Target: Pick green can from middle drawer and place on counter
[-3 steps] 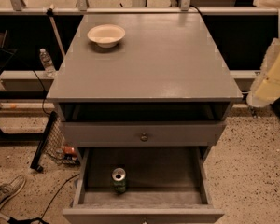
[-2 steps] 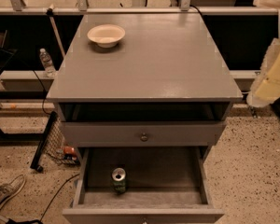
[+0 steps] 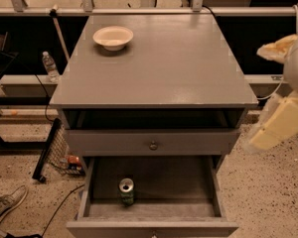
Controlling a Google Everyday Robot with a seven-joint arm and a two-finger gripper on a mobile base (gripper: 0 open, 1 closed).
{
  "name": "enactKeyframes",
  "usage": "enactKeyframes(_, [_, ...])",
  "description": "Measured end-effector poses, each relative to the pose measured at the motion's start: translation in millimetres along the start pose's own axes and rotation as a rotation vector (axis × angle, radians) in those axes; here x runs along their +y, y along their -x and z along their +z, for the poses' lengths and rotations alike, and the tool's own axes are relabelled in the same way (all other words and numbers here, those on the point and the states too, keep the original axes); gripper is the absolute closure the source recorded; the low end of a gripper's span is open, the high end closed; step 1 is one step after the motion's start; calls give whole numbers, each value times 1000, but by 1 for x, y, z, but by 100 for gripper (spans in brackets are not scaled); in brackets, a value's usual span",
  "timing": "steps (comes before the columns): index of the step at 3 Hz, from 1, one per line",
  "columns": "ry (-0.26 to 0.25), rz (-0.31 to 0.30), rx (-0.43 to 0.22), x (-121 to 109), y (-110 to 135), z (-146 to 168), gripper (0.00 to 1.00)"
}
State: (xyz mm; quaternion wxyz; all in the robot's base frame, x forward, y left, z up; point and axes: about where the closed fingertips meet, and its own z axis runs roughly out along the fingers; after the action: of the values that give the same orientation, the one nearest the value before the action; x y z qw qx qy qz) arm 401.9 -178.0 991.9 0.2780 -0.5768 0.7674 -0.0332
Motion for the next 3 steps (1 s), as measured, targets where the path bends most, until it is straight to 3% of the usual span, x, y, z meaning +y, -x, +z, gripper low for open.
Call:
enactKeyframes(1, [44, 61, -84, 30, -8, 38, 0])
enactKeyframes(3, [50, 69, -103, 40, -10, 51, 0])
